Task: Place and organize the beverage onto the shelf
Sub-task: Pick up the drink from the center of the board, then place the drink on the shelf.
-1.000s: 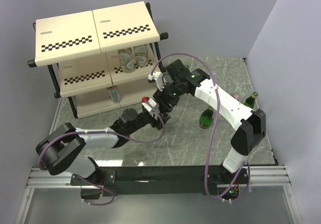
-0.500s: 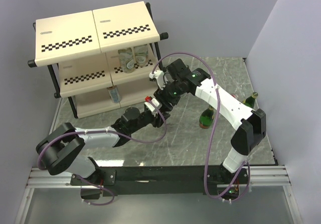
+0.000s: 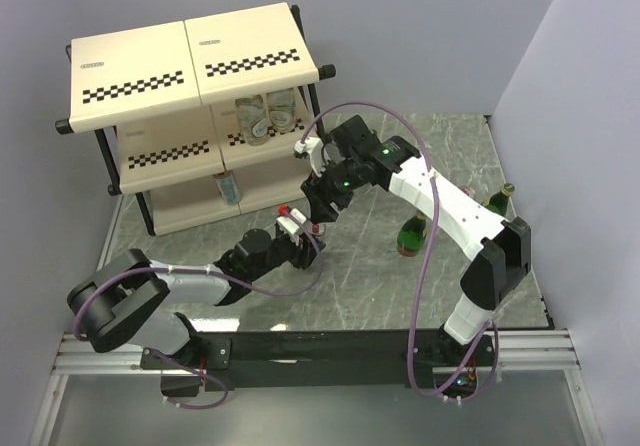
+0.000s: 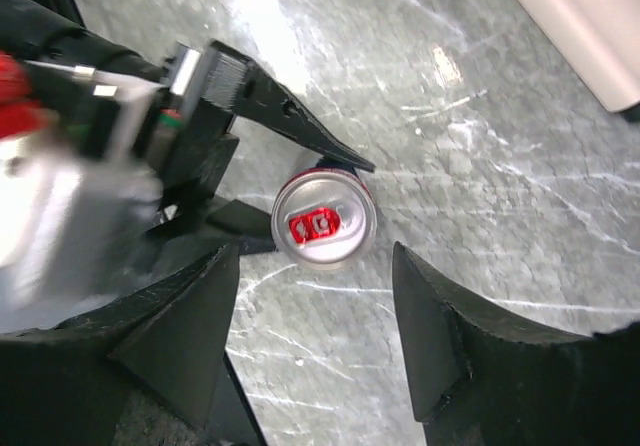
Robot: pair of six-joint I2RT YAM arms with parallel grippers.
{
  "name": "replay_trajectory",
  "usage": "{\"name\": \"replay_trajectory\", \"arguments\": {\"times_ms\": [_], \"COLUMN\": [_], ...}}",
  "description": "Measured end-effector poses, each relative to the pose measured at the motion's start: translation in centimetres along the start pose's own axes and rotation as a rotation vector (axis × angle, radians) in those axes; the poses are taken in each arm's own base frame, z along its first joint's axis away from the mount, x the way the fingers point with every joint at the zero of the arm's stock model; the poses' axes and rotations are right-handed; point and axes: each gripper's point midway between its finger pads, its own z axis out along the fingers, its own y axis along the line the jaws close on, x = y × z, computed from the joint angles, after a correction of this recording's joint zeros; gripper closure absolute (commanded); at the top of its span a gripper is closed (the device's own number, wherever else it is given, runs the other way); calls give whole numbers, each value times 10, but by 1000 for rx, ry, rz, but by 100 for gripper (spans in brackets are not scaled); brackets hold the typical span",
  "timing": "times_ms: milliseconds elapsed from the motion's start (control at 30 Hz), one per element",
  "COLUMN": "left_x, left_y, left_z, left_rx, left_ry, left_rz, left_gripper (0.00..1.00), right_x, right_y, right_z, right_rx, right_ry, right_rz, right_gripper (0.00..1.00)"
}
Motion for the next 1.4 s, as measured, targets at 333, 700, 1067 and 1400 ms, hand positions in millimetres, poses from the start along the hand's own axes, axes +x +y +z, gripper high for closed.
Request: {"name": "replay_trajectory", "arguments": {"times_ms": [333,700,1067,1400], "left_x": [11,-8,-24,-20], "left_y": [7,44,106,176], "left_z": [-16,-53,-112,-160], "left_rx": [-44,-271,-639,-934], "left_ry": [25,-88,-235,-275], "left_rz": [-21,-67,-173,-261], "left_gripper": [100,100,100,100], "right_x": [-12,31,27,25], "right_y": [-11,-36,-26,-20], "right_z": [-28,-65,-69,-77], "right_rx": [-7,-18,-76,-102], "right_ry": [-105,-285,-373,-410], "right_rz": [16,101,47,24], "right_gripper": [29,30,30,30]}}
